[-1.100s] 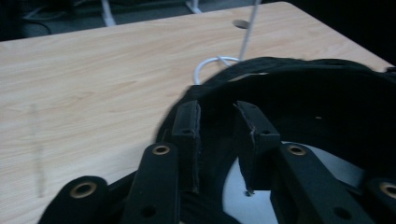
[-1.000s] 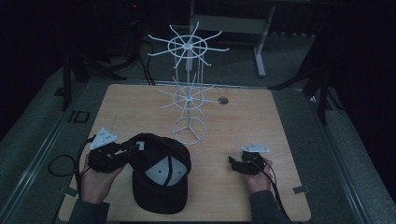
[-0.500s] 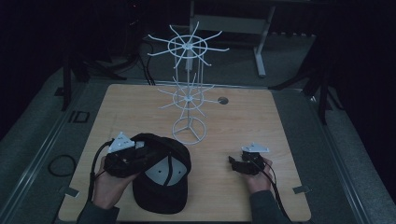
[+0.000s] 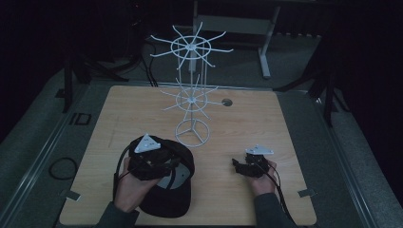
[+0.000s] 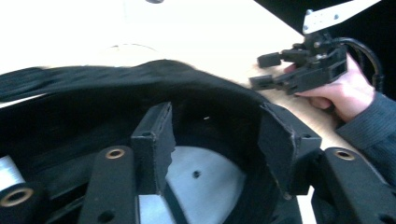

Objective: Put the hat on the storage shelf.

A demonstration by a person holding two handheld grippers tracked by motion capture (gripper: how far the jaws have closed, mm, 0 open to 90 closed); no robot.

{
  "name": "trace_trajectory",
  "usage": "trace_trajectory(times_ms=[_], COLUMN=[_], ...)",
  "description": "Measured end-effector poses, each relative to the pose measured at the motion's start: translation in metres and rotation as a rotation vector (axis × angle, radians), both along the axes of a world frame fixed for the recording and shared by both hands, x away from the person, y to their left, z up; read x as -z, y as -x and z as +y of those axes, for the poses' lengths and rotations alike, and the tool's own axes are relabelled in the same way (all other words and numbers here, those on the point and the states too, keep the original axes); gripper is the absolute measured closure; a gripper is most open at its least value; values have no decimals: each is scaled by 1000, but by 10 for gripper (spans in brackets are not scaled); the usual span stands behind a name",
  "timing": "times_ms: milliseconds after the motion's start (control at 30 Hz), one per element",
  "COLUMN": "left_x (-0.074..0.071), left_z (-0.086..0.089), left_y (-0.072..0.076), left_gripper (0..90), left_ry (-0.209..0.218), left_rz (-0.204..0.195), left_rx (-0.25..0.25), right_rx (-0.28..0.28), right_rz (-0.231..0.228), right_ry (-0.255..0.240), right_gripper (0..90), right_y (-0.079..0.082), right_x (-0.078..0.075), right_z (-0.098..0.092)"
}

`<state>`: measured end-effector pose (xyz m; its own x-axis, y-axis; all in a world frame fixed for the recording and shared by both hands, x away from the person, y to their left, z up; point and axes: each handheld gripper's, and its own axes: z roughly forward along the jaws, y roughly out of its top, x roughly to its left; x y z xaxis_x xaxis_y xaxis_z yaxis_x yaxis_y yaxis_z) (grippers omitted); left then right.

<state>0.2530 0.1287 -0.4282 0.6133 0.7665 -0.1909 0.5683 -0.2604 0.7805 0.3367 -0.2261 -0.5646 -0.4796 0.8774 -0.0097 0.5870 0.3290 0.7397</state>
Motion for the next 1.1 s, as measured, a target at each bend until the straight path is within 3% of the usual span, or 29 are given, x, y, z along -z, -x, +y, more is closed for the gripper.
trace_trajectory(times_ms=[233,500,667,867,933,1033,1067,1100], left_x=[3,7,6,7,9,13,13,13], left_z=[-20,-27,-37,-45,-47,-45,-45,-44], left_y=[-10,-26,-26,-33,-35,-37,-37,-36], left_gripper=[360,350,252,171,217,459,459,564], left_ry=[23,53,81,89,88,101,99,86], left_rz=[37,81,96,132,145,160,157,146], left_rx=[2,-47,-48,-105,-119,-135,-135,-138], right_rx=[0,0,0,-2,-2,-3,-3,-3], right_rz=[0,0,0,-3,-3,-2,-2,-2], right_ry=[0,0,-1,1,1,1,1,1], right_gripper=[303,303,304,303,304,303,303,303], right_y=[0,0,0,0,-1,0,0,-1], right_x=[0,0,0,0,0,0,0,0], right_z=[0,0,0,0,0,0,0,0])
